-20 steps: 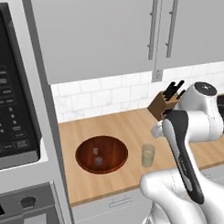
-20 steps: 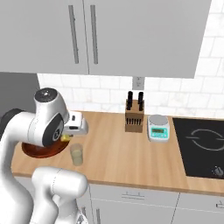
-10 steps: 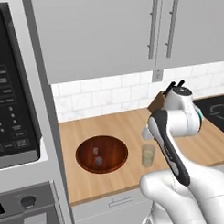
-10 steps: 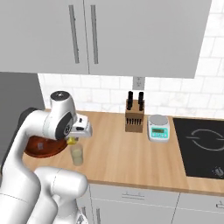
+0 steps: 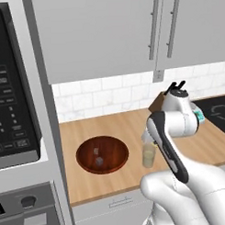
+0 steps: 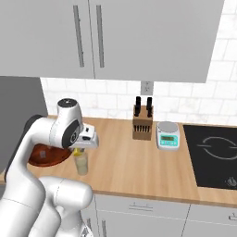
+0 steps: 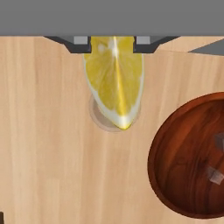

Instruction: Grab a lemon wedge from the fridge and one ice cube from the ice bowl, and put them in the glass of lemonade.

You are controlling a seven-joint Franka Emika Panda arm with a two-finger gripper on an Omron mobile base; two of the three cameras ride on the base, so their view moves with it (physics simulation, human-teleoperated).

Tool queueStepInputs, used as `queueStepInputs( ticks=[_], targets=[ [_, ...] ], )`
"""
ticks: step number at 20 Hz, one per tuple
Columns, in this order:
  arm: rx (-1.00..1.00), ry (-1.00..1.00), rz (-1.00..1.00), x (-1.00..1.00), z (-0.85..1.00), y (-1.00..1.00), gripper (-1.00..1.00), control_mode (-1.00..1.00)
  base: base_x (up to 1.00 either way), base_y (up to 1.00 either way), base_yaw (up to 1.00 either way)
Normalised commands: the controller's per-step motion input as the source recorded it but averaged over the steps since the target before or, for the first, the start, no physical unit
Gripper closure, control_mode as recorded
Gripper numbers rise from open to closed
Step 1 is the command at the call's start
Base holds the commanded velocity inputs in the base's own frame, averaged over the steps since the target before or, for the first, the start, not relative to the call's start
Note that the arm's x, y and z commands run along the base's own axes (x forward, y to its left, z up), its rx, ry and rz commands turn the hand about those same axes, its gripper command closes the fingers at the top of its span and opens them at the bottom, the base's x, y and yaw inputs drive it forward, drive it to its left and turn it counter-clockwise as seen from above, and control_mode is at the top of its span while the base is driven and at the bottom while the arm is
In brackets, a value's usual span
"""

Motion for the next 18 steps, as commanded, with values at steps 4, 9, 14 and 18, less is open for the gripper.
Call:
queueStepInputs(
  ticks=[4, 9, 14, 18],
  targets=[
    [0.0, 0.0, 0.0, 0.0, -0.19, 0.0, 1.0, -1.0, 0.0, 0.0, 0.0],
    [0.0, 0.0, 0.0, 0.09, -0.05, 0.0, 1.0, -1.0, 0.0, 0.0, 0.0],
    [0.0, 0.0, 0.0, 0.18, 0.0, 0.0, 1.0, -1.0, 0.0, 0.0, 0.0],
    [0.0, 0.0, 0.0, 0.15, 0.0, 0.0, 1.0, -1.0, 0.0, 0.0, 0.0]
  ],
)
